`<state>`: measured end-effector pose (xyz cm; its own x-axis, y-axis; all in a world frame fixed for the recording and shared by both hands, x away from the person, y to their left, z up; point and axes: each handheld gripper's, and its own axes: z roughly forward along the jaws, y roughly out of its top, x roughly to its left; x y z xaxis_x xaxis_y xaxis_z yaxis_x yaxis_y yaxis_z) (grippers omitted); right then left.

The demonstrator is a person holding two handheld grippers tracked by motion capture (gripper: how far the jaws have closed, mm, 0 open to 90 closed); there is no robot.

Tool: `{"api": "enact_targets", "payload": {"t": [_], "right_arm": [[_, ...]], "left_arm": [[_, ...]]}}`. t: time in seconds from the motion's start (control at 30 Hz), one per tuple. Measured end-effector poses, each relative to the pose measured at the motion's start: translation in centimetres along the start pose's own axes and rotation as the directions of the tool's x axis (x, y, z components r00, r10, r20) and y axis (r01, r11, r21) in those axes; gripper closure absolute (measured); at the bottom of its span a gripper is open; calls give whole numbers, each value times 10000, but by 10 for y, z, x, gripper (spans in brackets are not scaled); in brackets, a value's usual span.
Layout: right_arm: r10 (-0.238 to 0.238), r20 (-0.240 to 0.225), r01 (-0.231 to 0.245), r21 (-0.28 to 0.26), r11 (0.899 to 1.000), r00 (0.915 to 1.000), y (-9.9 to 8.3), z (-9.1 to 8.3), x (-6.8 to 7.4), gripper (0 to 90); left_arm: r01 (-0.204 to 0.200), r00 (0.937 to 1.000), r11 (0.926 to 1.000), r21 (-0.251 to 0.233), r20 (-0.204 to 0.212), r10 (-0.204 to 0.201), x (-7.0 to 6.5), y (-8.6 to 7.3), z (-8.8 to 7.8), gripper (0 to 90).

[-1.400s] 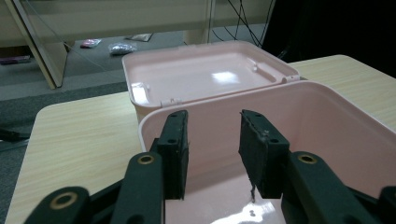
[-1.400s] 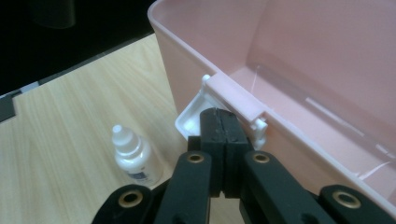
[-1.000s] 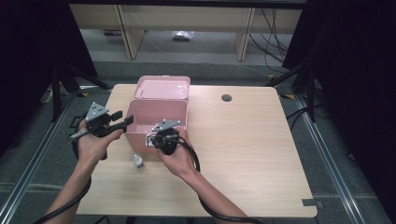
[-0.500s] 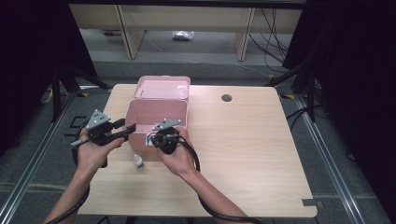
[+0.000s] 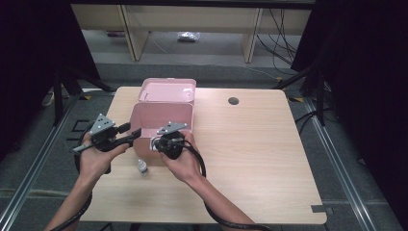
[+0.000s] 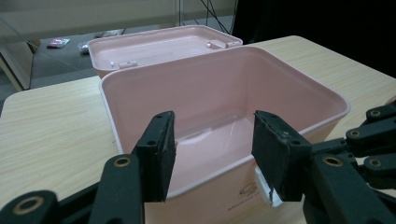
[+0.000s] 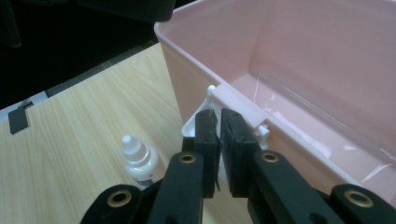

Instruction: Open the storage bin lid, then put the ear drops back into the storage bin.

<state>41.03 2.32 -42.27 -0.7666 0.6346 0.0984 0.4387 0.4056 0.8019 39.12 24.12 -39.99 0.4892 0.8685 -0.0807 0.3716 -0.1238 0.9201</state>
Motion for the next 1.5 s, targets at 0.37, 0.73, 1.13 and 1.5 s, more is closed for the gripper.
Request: {"api": "enact_targets", "payload": {"t": [0.37, 0.73, 1.13, 1.5], "right_arm": [[-110, -7, 110, -134, 9998, 9999, 2, -11, -2, 818], [45, 163, -42, -201, 9998, 9999, 0, -33, -16, 786], [295, 600, -271, -403, 9988, 9978, -7, -59, -39, 779], [403, 869, -363, -469, 9982, 9954, -12, -69, -50, 773]], "left_arm": [[-3, 9992, 9995, 318, 407, -10, -6, -1, -9, 499], [54, 9973, 9979, 648, 721, -101, -12, -7, -21, 482], [239, 9950, 9963, 822, 943, -316, -12, -13, -21, 440], [-11, 9930, 9910, 1341, 1171, -147, -16, -10, -23, 472]]}}
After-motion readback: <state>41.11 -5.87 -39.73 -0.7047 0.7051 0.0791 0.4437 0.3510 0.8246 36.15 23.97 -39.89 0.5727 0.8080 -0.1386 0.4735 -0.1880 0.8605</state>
